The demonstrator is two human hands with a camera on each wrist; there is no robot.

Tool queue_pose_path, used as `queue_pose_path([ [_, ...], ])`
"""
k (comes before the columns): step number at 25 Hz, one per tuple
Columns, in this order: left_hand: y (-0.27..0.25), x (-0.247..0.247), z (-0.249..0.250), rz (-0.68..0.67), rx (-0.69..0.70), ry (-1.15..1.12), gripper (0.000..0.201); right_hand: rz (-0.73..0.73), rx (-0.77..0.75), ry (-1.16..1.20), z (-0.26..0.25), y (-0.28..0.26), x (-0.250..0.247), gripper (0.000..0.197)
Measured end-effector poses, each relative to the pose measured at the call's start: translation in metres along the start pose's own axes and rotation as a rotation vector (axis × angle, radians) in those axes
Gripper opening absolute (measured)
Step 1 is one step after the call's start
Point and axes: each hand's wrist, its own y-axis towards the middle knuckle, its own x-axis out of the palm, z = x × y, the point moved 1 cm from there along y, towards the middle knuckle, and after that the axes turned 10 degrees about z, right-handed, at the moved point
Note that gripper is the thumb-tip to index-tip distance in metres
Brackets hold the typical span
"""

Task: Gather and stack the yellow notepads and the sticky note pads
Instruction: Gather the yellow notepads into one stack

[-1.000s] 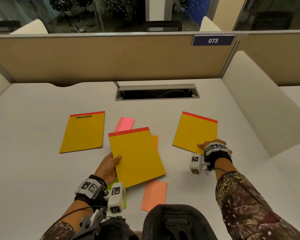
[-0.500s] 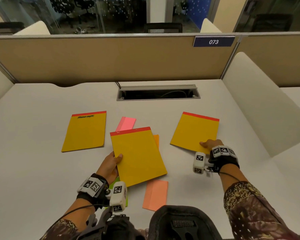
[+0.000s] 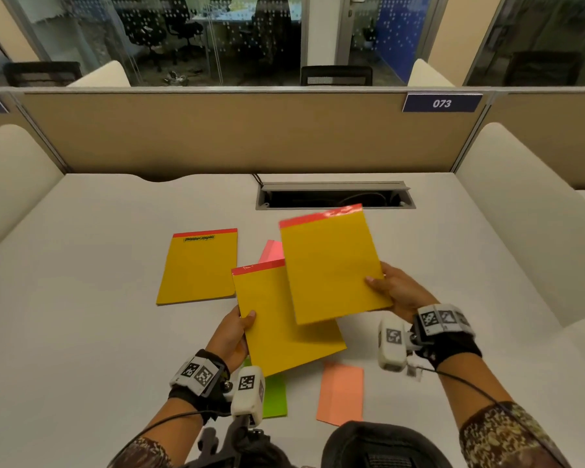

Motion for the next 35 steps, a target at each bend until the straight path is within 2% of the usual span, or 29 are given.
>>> queue_pose_path([
  [4, -0.003, -0.024, 0.017, -0.024, 0.007, -0.055, 0.045, -0.066, 0.084, -0.169, 0.021, 0.006, 0.063, 0.049],
  [11, -0.002, -0.073, 0.042, 0.034, -0.020, -0.168, 0.044, -0.161, 0.039, -0.428, 0.024, 0.008, 0.156, 0.048],
  [15, 0.002, -0.095, 0.058, -0.023, -0.032, -0.187, 0.046, -0.224, 0.013, -0.478, 0.021, -0.001, 0.197, 0.059],
  [17, 0.006, -0.108, 0.063, -0.032, -0.028, -0.197, 0.048, -0.163, 0.039, -0.422, 0.020, -0.004, 0.211, 0.060],
  [20, 0.009, -0.119, 0.069, -0.046, -0.033, -0.198, 0.045, -0.012, 0.180, -0.148, 0.022, 0.003, 0.218, 0.053],
  [24, 0.018, -0.132, 0.073, -0.123, -0.041, -0.093, 0.041, -0.039, 0.266, -0.053, 0.031, 0.005, 0.231, 0.051],
  [27, 0.028, -0.140, 0.085, -0.145, -0.068, 0.012, 0.027, -0.022, 0.233, 0.054, 0.040, 0.001, 0.238, 0.047],
  [29, 0.044, -0.151, 0.092, -0.055, 0.015, 0.184, 0.024, 0.028, 0.195, 0.089, 0.042, -0.003, 0.242, 0.048],
  [32, 0.081, -0.175, 0.105, 0.276, 0.266, 0.496, 0.031, 0.141, 0.164, 0.143, 0.043, -0.004, 0.243, 0.047],
  [33, 0.091, -0.182, 0.110, 0.369, 0.317, 0.595, 0.033, 0.176, 0.158, 0.158, 0.043, -0.005, 0.241, 0.047],
  [35, 0.110, -0.188, 0.121, 0.447, 0.351, 0.798, 0.047, 0.238, 0.145, 0.176, 0.043, -0.009, 0.235, 0.045],
])
